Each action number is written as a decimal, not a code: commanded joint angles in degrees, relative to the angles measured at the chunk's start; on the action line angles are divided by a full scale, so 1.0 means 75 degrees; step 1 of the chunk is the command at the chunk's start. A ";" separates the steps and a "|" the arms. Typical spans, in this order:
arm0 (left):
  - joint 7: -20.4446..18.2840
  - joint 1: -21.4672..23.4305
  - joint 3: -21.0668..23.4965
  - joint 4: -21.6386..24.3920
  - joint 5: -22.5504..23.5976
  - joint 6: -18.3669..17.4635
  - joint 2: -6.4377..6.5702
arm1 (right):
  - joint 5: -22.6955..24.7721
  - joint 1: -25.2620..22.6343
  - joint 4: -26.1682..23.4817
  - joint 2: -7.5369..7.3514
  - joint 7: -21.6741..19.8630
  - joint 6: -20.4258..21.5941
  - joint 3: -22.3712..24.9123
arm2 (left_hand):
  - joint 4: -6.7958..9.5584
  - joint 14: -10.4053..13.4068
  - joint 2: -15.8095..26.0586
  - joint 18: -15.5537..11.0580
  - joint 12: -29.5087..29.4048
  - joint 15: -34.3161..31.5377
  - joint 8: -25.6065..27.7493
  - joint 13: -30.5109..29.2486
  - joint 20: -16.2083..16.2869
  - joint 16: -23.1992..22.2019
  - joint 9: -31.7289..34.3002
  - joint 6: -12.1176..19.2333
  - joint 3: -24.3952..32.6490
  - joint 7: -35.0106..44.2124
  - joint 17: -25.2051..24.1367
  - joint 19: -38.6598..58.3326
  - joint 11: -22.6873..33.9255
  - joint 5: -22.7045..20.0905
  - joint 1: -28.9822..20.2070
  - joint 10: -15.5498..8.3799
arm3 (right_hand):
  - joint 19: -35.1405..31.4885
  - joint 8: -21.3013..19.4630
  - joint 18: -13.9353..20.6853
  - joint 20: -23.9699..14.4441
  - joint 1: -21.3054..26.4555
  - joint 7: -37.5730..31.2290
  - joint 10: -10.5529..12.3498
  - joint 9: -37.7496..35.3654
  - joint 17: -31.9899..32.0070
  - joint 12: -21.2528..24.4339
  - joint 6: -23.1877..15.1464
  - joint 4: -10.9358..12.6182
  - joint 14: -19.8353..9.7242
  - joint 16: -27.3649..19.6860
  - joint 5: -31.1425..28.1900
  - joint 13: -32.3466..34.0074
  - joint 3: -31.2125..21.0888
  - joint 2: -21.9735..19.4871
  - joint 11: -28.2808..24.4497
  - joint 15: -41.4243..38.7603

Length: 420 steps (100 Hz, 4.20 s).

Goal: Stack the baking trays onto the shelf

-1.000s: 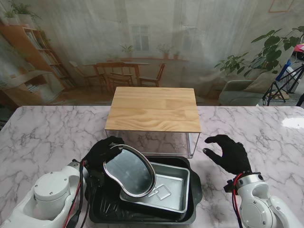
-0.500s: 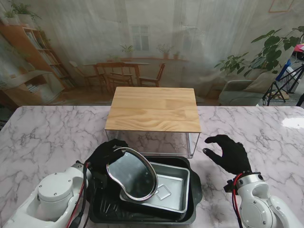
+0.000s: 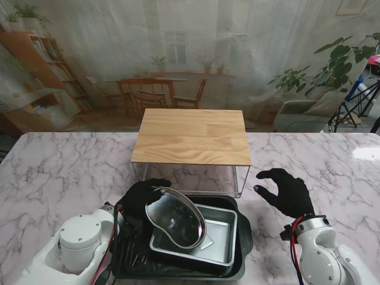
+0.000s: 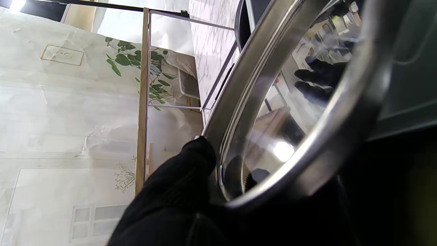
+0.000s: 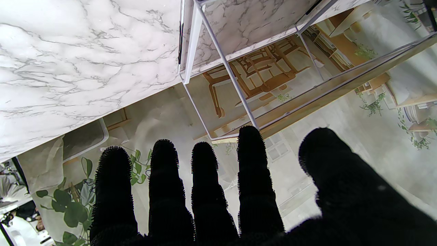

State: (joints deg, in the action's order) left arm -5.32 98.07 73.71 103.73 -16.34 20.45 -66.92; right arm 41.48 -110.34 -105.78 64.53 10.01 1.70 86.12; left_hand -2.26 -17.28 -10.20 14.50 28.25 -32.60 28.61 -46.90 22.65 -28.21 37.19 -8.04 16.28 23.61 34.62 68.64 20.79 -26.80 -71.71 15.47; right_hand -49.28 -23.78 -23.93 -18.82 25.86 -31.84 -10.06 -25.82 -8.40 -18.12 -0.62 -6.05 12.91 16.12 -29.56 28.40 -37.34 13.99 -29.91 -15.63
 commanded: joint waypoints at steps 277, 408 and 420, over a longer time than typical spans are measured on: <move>-0.3151 0.0432 0.1166 0.1187 0.0131 0.0399 0.0741 | -0.0070 -0.0014 0.0114 0.0026 0.0100 0.0126 0.0064 | 0.0446 -0.0876 0.0770 0.0400 -0.2335 0.2300 -0.1041 0.3925 -0.0036 0.1166 -0.2326 -0.0588 -0.2282 -0.2357 -0.3708 -0.3354 -0.2622 0.0528 0.1467 0.0110 | 0.0143 -0.0105 0.0225 -0.0145 0.0049 0.0042 0.0012 0.0254 0.0132 0.0031 -0.0118 0.0209 -0.0152 -0.0117 0.0218 -0.0192 0.0148 -0.0262 -0.0105 0.0366; 0.0052 0.1175 0.3274 0.0118 0.0859 -0.3739 0.0062 | -0.0062 -0.0044 0.0046 0.0050 0.0217 -0.0022 -0.0016 | 0.0364 -0.0372 0.1383 0.0306 -0.1276 0.2226 -0.0421 0.3391 0.0105 0.0632 -0.0880 -0.0715 -0.2307 -0.1709 -0.4130 -0.3222 -0.2198 -0.0661 0.1549 0.0010 | 0.0086 -0.0090 0.0245 -0.0177 -0.0073 0.0067 0.0007 0.0253 0.0125 0.0028 -0.0083 0.0223 -0.0129 -0.0109 0.0244 -0.0202 0.0155 -0.0203 -0.0111 0.0345; 0.0104 0.1012 0.3254 -0.0238 0.1090 -0.3447 0.0048 | -0.0072 -0.0022 0.0059 0.0051 0.0218 -0.0050 -0.0045 | 0.0356 -0.0504 0.1423 0.0281 -0.1254 0.1941 -0.0425 0.3162 0.0552 0.0381 -0.0815 -0.0761 -0.2306 -0.1738 -0.3905 -0.2533 -0.2182 -0.0672 0.1548 0.0076 | 0.0079 -0.0091 0.0250 -0.0180 -0.0091 0.0065 -0.0002 0.0245 0.0125 0.0025 -0.0080 0.0224 -0.0123 -0.0105 0.0253 -0.0197 0.0162 -0.0201 -0.0118 0.0337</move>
State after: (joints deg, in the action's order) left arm -3.82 106.07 98.30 103.55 -8.70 -6.56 -66.34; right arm 40.83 -110.47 -105.32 64.80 11.67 1.70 86.01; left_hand 1.21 -21.46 -1.56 17.52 18.07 -16.50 25.01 -21.04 24.78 -24.08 29.60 -14.44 0.38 10.25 4.55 46.58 4.23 -30.53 -60.35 17.03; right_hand -49.12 -23.78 -23.73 -19.35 25.86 -31.84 -10.08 -25.82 -8.37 -18.11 -0.62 -6.05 12.91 16.12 -29.56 28.38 -37.34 13.99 -29.91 -15.63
